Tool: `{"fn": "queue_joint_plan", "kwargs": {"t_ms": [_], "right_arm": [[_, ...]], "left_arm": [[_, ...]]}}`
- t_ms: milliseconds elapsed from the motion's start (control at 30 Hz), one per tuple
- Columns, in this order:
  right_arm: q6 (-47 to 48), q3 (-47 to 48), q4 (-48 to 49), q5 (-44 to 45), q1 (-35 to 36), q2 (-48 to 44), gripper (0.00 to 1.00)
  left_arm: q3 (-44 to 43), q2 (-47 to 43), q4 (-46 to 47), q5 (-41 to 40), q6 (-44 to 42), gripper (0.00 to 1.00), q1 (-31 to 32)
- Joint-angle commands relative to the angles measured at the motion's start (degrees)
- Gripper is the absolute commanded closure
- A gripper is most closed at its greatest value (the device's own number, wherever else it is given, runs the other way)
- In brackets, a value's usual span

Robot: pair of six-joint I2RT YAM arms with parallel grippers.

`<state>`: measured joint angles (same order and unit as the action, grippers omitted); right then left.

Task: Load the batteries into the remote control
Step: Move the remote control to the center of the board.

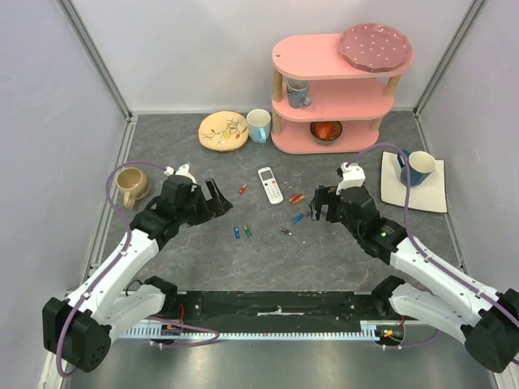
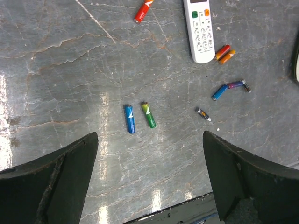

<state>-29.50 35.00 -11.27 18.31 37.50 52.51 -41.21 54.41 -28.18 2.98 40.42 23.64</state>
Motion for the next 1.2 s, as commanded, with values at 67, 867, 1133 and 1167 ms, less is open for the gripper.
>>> {"fn": "queue_joint_plan", "kwargs": {"t_ms": [67,867,1133,1167], "right_arm": [[2.25,-0.2,1.51,-1.7,-0.05,-1.71,0.02],[8.04,9.27,3.88,-6.27,1.69,15.23,0.02],[13.14,22.99,4.06,-4.33,4.34,35.98,0.02],[13.41,25.35,4.15,-4.33,4.34,37.47,0.03]], "left_arm": [[1.04,-3.26,5.94,2.11,-2.19,0.02,-0.08],[-2.75,5.28,5.95,-2.81,1.67,0.06,6.07],[2.36,-5.45,1.48,-2.11,3.17,0.04,5.98],[2.71,-5.98,1.03,-1.67,3.26,0.04,5.98]]}}
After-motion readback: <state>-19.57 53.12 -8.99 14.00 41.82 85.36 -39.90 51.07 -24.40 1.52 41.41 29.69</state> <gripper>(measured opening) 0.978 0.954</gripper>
